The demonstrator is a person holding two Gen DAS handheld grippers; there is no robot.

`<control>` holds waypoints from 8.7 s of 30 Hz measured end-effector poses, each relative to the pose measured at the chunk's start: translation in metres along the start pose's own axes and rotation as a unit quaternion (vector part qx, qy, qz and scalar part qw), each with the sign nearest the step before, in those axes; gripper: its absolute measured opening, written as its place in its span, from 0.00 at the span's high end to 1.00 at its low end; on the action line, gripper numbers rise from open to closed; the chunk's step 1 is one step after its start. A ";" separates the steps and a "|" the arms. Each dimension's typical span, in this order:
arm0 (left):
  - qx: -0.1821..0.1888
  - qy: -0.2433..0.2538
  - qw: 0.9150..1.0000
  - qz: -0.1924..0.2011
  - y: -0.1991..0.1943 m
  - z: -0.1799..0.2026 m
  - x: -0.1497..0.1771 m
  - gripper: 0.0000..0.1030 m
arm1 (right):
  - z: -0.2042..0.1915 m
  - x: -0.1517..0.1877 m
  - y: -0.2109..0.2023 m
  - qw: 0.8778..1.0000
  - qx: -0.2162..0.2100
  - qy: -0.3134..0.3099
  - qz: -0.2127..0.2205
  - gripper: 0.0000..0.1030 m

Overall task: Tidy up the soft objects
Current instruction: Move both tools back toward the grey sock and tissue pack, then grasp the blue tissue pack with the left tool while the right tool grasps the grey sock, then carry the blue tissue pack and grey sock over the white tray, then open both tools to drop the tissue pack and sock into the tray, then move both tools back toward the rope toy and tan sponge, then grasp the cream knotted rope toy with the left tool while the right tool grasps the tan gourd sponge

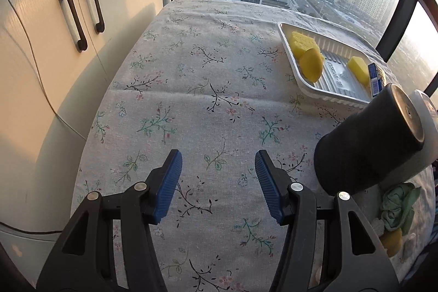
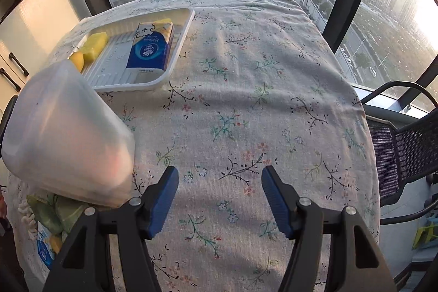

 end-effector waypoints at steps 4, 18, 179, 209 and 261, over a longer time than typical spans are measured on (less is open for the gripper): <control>0.007 -0.008 1.000 -0.009 -0.012 -0.003 0.026 0.48 | 0.000 0.031 -0.010 1.000 0.003 0.008 -0.003 0.36; 0.043 0.039 0.998 -0.031 -0.066 0.043 0.105 0.48 | -0.044 0.120 -0.061 0.999 -0.016 -0.034 0.003 0.36; 0.124 0.136 0.983 0.026 0.085 0.142 -0.166 0.49 | -0.114 -0.204 0.063 0.982 -0.034 -0.167 0.082 0.37; 0.057 0.002 0.998 0.022 0.016 0.024 -0.059 0.49 | -0.004 -0.065 0.011 0.996 0.026 -0.060 0.053 0.37; 0.058 0.153 0.986 0.010 -0.051 0.133 0.121 0.42 | -0.165 0.108 -0.024 0.989 -0.138 -0.061 0.007 0.36</control>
Point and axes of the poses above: each gripper's, at about its wrist camera, not at the fingertips, and y roughly the way its jaws point, z to its right, x to its underside, the point moved 4 cm from there along y, roughly the way its jaws point, and after that the axes turned 3 degrees about z, right-handed, at the moved point
